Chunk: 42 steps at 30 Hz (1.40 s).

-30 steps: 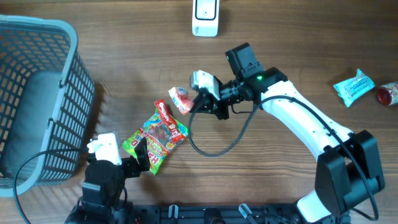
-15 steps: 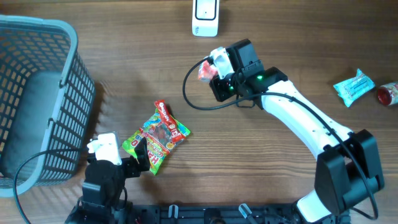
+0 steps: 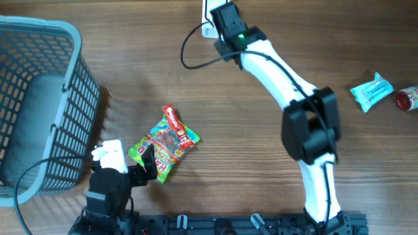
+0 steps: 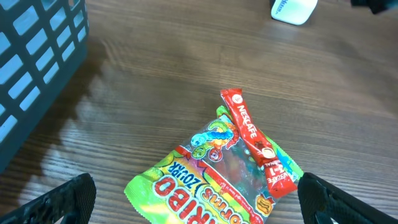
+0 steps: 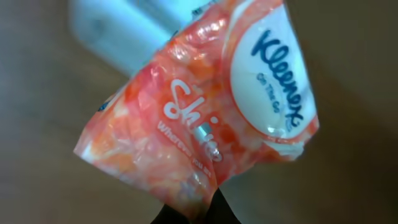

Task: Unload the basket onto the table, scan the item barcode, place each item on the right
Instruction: 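Lift the Kleenex pack with the right gripper toward the scanner, then hold the Kleenex pack in front of the white scanner, then carry the Kleenex pack to the right side and release it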

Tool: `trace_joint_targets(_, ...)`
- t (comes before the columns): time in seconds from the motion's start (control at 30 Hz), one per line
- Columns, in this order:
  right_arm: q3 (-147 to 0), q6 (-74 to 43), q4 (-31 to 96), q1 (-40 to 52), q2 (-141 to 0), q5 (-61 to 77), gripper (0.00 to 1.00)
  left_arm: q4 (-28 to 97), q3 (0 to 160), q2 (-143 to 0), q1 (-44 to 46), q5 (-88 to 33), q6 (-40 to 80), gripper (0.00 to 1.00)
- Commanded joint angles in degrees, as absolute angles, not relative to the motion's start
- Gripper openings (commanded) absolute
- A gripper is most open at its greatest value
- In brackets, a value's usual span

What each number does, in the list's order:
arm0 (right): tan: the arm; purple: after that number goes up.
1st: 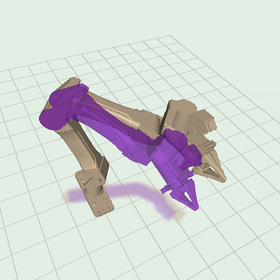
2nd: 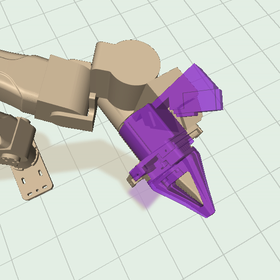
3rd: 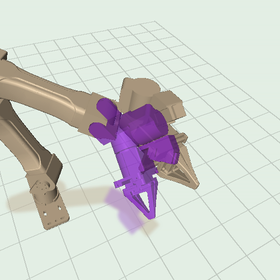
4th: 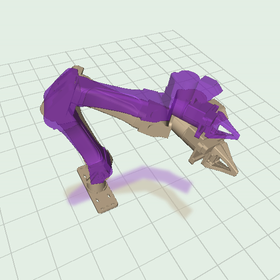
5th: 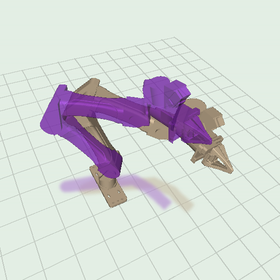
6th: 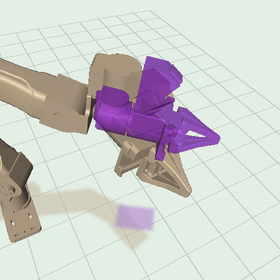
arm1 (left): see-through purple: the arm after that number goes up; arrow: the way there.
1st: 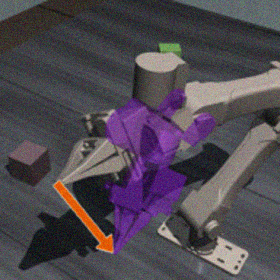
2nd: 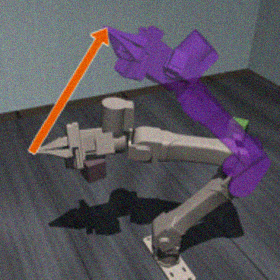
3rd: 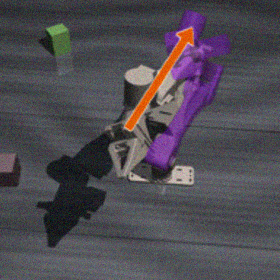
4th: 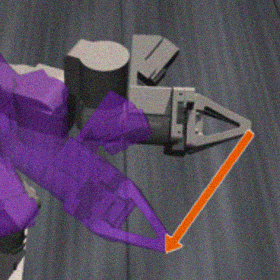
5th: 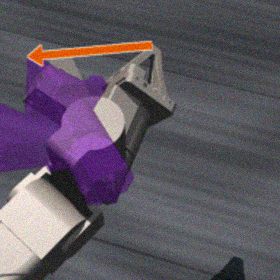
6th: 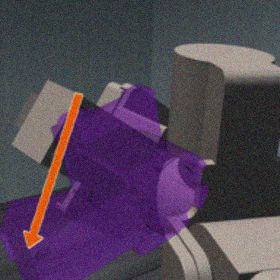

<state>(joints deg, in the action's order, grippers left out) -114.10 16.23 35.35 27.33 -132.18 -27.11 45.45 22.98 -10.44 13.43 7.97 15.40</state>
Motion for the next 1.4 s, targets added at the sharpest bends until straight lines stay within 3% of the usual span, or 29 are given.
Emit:
trace_joint_targets(0.0, -119.3, 38.3, 27.4, 28.0, -136.7, -51.7, 0.04, 45.3, 22.5, -10.0, 13.1, 7.3, 15.7, 1.00)
trace_joint_targets(0.23, -119.3, 80.3, -11.9, 29.0, -144.9, -66.3, 0.04, 45.3, 22.5, -10.0, 13.1, 7.3, 15.7, 1.00)
trace_joint_targets(0.4, -119.3, 85.1, -12.6, 31.0, -148.1, -66.2, 0.04, 45.3, 22.5, -10.0, 13.1, 7.3, 15.7, 1.00)
trace_joint_targets(1.17, -119.2, 80.5, -17.5, 33.7, -150.6, -64.5, 0.04, 45.3, 22.5, -10.0, 13.1, 7.3, 15.7, 1.00)
trace_joint_targets(1.27, -119.2, 74.7, -12.7, 33.2, -147.0, -64.1, 0.04, 45.3, 22.5, -10.0, 13.1, 7.3, 15.7, 1.00)
trace_joint_targets(1.37, -119.2, 65.5, 1.0, 32.2, -142.2, -61.3, 0.04, 45.3, 22.5, -10.0, 13.1, 7.3, 15.7, 1.00)
